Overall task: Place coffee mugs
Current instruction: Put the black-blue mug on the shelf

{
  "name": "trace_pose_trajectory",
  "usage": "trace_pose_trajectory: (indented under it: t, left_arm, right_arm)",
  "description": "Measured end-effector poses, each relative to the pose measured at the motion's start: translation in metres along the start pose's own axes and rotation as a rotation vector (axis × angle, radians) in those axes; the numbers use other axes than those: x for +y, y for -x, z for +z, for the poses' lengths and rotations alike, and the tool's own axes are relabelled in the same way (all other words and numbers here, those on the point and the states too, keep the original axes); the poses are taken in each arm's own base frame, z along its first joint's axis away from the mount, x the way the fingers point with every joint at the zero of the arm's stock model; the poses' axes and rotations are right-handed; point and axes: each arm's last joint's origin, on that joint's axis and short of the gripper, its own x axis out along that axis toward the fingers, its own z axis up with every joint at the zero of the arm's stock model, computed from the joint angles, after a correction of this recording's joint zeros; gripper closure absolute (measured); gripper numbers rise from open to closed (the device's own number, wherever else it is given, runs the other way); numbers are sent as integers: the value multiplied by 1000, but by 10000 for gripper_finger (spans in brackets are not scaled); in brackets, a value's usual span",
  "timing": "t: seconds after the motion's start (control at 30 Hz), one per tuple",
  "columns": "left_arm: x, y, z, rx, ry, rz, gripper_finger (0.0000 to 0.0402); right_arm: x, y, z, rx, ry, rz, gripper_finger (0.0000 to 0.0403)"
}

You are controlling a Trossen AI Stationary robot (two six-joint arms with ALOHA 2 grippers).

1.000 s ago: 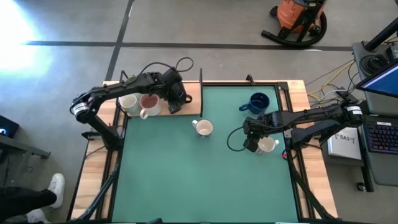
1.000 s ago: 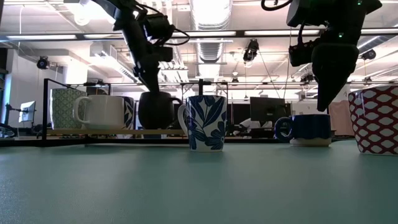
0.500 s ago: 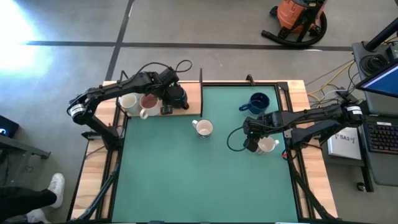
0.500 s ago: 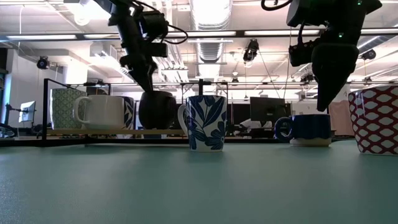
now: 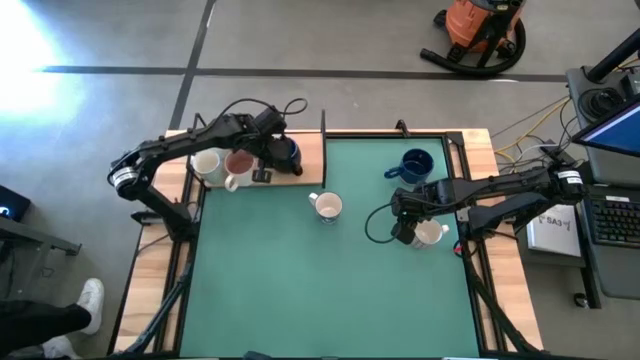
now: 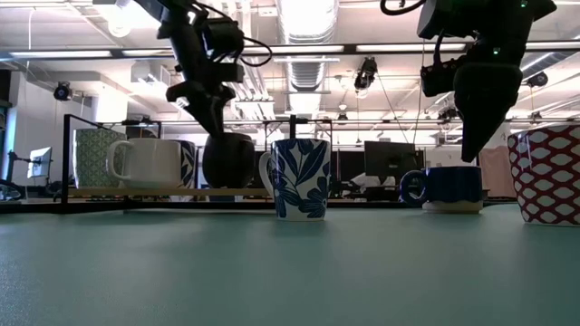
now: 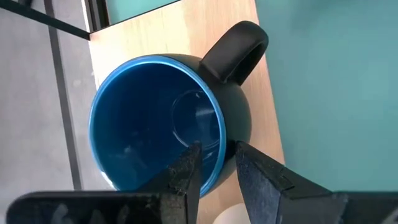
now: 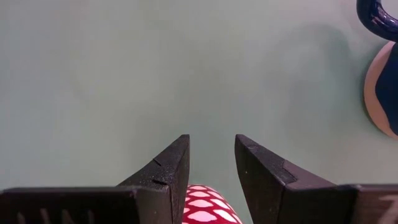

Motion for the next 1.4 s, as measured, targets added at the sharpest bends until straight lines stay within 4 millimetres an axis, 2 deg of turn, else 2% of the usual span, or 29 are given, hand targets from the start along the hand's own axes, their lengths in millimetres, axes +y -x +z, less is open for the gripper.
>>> trace_pose_trajectory:
  t: [0.2,0.47,0.63,0.9,1.13,1.23,1.4]
  left_arm:
    - [1,-9,1,12,3,-22,329]
    - [-1,-12,1,1,30,-66,389]
    - [0,-12,1,-10,102,-63,394]
    - [6,-5,7,-52,338,-55,394]
    - [21,6,15,-120,679,-69,391]
    - [30,0,18,-90,795,-106,386]
    - [45,-11,29,-19,824,-143,377]
  right_arm:
    - [0,0,0,-1,0,1,284]
    - [1,0,1,-11,-2,6,284]
    - [1,0,2,-21,-3,12,284]
    - [1,0,2,-23,-4,13,284]
    - [1,0,2,-23,-4,13,284]
    - [1,0,2,-23,-4,13,284]
    - [1,0,3,-27,-4,15,284]
